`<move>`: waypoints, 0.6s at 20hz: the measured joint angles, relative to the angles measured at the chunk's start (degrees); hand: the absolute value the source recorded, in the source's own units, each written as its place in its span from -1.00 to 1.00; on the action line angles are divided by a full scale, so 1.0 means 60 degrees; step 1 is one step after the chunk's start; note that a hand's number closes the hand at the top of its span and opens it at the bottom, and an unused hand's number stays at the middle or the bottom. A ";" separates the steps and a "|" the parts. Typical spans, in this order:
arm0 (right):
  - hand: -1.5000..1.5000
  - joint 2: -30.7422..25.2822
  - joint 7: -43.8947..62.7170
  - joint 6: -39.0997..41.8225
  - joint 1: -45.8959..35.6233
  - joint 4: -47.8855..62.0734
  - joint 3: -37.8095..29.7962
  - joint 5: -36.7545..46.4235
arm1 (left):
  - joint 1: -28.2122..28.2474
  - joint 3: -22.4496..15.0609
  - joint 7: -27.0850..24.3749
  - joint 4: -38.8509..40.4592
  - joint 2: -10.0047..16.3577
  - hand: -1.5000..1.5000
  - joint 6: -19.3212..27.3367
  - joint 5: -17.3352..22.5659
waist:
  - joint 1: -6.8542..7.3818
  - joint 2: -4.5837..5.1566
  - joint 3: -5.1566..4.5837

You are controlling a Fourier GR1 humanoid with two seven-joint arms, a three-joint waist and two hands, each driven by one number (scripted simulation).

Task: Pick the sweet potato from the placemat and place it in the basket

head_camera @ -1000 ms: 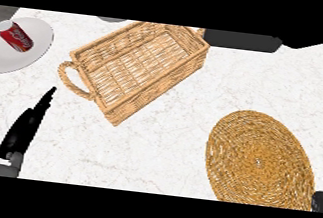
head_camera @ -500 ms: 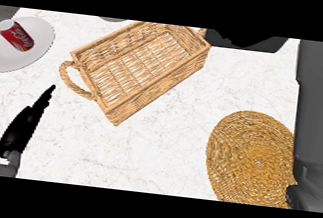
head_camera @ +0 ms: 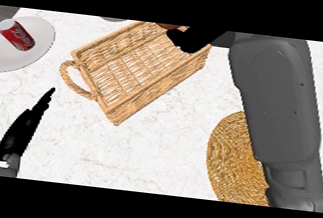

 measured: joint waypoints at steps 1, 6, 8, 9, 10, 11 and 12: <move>1.00 0.0068 0.0103 -0.0194 -0.0070 0.0201 0.0170 0.0036 | -0.0036 0.0047 0.0018 0.0016 0.0038 0.00 -0.0088 0.0030 | 0.0010 0.0004 0.0000; -1.00 0.0175 -0.0054 -0.1417 -0.0265 0.1509 0.0754 0.0482 | -0.0193 0.0121 -0.0050 0.0179 -0.0047 0.00 -0.0087 -0.0098 | 0.0048 0.0027 -0.0001; -1.00 0.0229 -0.0045 -0.1876 -0.0476 0.2138 0.0954 0.0394 | -0.0271 0.0099 0.0045 0.0111 -0.0101 0.00 -0.0096 -0.0162 | 0.0078 0.0032 -0.0001; -1.00 0.0248 0.0012 -0.2105 -0.0532 0.2368 0.1087 0.0201 | -0.0251 0.0089 0.0084 0.0065 -0.0116 0.00 -0.0138 -0.0166 | 0.0095 0.0032 0.0000; -1.00 0.0263 0.0078 -0.2264 -0.0580 0.2531 0.1238 0.0019 | -0.0198 0.0011 0.0178 -0.0050 -0.0199 0.00 -0.0105 -0.0236 | 0.0103 0.0028 0.0000; -1.00 0.0275 -0.0075 -0.2488 -0.0466 0.2686 0.1365 -0.0077 | -0.0279 0.0052 0.0235 -0.0012 -0.0182 0.00 -0.0128 -0.0249 | 0.0097 0.0027 -0.0001; -1.00 0.0284 -0.0121 -0.2744 -0.0471 0.2875 0.1459 -0.0189 | -0.0224 0.0059 0.0142 0.0009 -0.0211 0.00 -0.0113 -0.0277 | 0.0101 0.0031 0.0000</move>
